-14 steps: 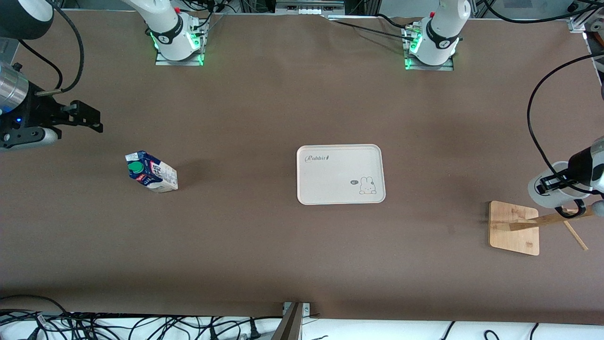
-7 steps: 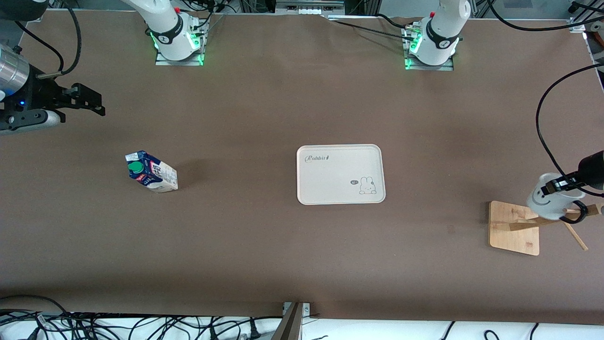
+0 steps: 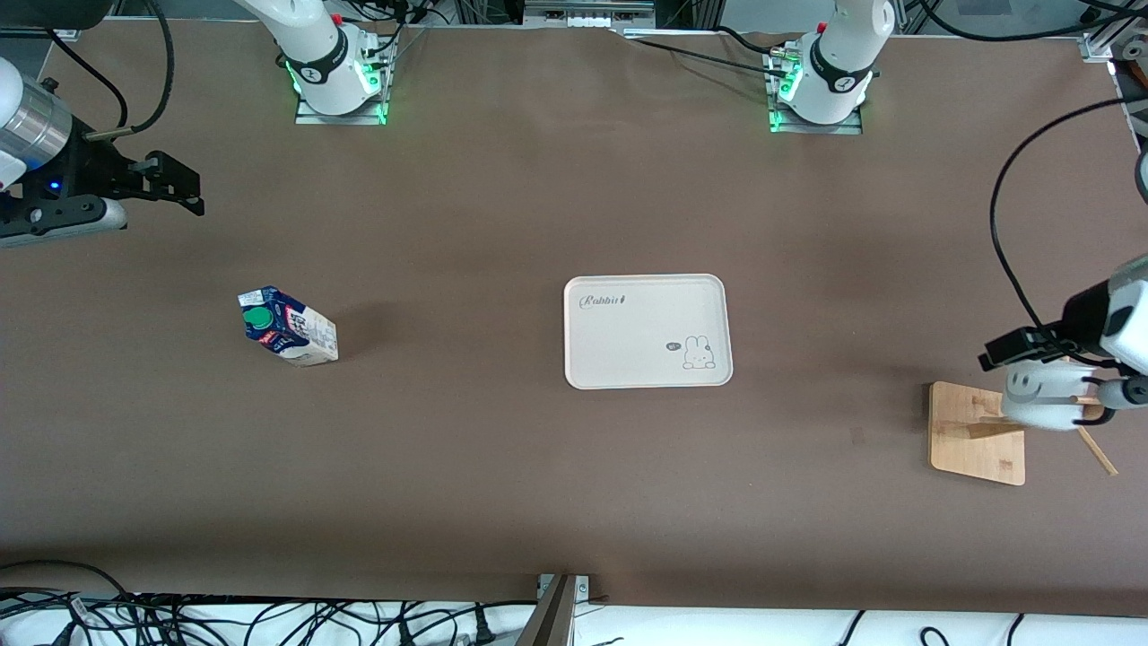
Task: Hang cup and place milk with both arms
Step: 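Move the white mug to the wooden stand and hook its handle on a peg, then open the left gripper and withdraw it from the hung mug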
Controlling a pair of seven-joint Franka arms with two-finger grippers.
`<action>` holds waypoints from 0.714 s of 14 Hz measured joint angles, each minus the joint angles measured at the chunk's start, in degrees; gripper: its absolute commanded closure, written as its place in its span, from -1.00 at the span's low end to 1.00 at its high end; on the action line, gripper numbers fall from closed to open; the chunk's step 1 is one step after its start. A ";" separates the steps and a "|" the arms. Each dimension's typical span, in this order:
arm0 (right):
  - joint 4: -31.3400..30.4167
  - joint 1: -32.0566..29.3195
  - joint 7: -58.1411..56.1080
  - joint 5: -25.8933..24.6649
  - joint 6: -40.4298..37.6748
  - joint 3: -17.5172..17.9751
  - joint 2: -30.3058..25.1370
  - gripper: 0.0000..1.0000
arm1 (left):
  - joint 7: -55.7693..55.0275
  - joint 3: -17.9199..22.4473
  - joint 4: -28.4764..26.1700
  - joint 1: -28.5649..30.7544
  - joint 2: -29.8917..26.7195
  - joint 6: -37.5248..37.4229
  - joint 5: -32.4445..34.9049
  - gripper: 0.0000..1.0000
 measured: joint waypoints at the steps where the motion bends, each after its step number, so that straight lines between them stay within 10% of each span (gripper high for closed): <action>1: 0.00 -0.66 0.00 0.00 0.13 0.57 0.00 -1.00 | 0.06 -1.47 0.03 0.00 -0.51 -1.06 2.81 -1.00; 10: 0.33 -1.24 0.00 0.00 1.44 0.68 0.33 -1.00 | 1.31 -6.90 0.10 -0.15 -3.18 -6.54 8.21 -1.00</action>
